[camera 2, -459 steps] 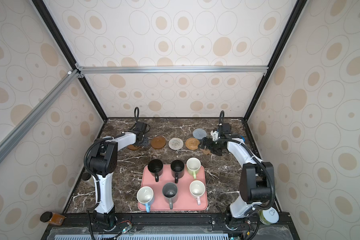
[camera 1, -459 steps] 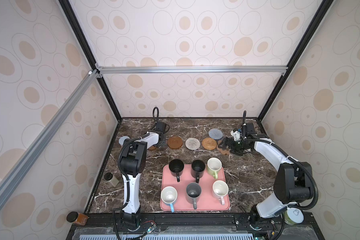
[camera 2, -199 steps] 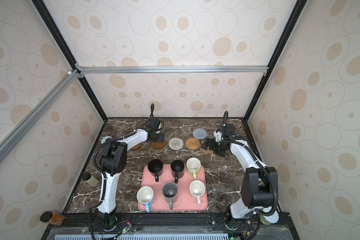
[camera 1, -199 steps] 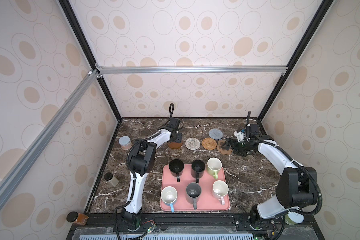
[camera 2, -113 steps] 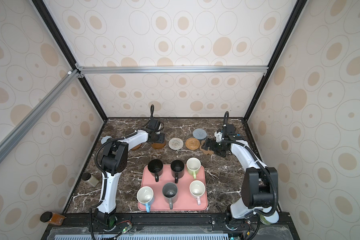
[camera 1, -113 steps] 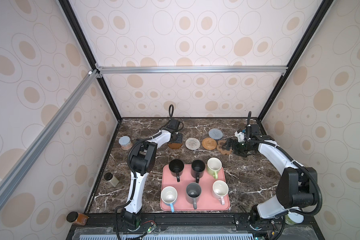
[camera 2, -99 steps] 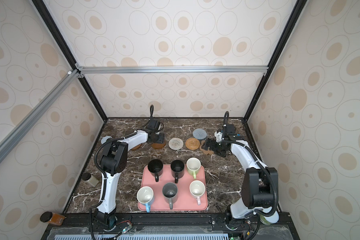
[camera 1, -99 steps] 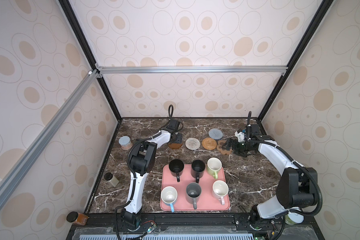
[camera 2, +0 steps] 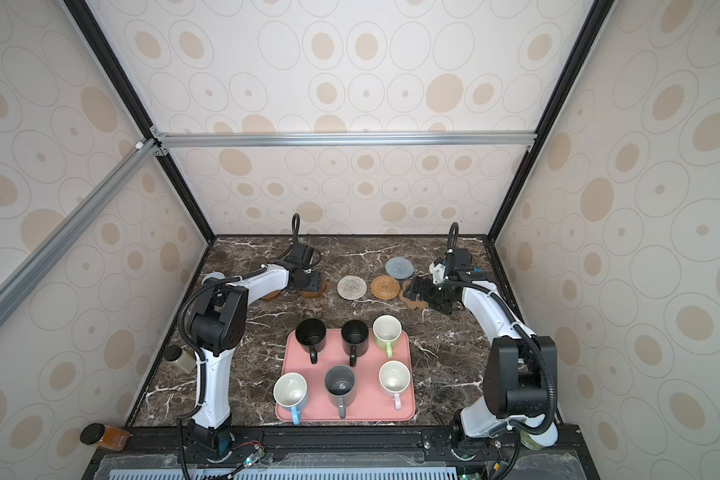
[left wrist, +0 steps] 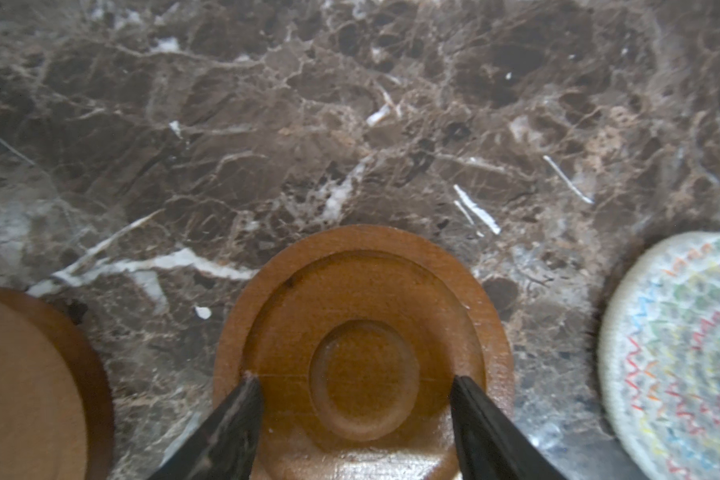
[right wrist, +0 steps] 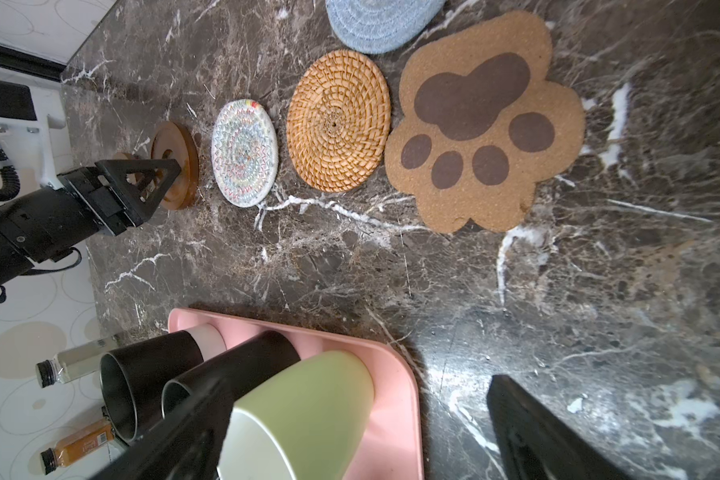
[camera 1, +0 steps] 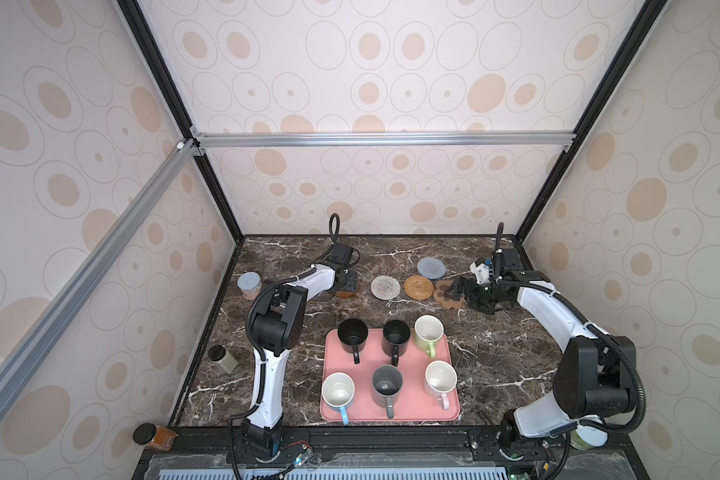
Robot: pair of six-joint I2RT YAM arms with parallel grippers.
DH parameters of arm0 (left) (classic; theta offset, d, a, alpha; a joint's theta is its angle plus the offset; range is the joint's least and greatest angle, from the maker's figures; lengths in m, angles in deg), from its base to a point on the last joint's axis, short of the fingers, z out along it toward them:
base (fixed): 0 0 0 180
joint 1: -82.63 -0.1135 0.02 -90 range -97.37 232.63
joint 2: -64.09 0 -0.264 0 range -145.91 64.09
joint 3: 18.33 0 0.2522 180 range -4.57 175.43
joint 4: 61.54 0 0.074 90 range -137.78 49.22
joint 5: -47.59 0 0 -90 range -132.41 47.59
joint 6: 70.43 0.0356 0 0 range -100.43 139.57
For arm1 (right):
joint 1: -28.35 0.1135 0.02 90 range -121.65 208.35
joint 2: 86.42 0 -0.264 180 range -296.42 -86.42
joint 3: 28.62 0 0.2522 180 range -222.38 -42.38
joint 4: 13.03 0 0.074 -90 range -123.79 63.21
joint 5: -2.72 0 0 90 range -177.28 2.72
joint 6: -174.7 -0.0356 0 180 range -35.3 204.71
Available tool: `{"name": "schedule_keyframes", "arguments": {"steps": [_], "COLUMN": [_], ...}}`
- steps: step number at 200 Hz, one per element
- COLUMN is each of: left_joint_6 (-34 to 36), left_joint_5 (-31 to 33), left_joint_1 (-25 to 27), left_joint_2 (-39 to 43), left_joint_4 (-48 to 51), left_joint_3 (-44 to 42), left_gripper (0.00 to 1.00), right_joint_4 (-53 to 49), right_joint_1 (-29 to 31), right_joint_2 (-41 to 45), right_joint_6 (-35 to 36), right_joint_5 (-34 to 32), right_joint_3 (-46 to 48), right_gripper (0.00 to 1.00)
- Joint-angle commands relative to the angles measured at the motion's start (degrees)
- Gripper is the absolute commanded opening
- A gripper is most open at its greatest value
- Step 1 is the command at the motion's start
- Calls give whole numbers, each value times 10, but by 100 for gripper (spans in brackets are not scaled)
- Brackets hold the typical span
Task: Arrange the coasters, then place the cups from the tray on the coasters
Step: 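Hold the left gripper above the wooden saucer nearest the rainbow coaster, then move the left gripper over the rainbow and rattan coasters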
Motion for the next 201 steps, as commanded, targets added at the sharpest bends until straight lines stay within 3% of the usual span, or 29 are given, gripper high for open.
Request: {"name": "schedule_keyframes", "arguments": {"steps": [1,102,201], "left_joint_6": [-2,6,26], "left_joint_5": [15,30,-15], "left_joint_1": [-11,-12,-2], "left_joint_2": [0,13,42], "left_joint_4": [52,66,69], "left_joint_3": [-16,-11,58], "left_gripper": [73,74,76], "right_joint_4": [-2,-1,-6], "right_joint_1": [-5,-5,-9], "right_joint_2": [9,9,18], "right_joint_6": [5,3,2], "right_joint_5": [4,5,0], "right_joint_3": [7,4,1], "right_gripper": [100,100,100]}}
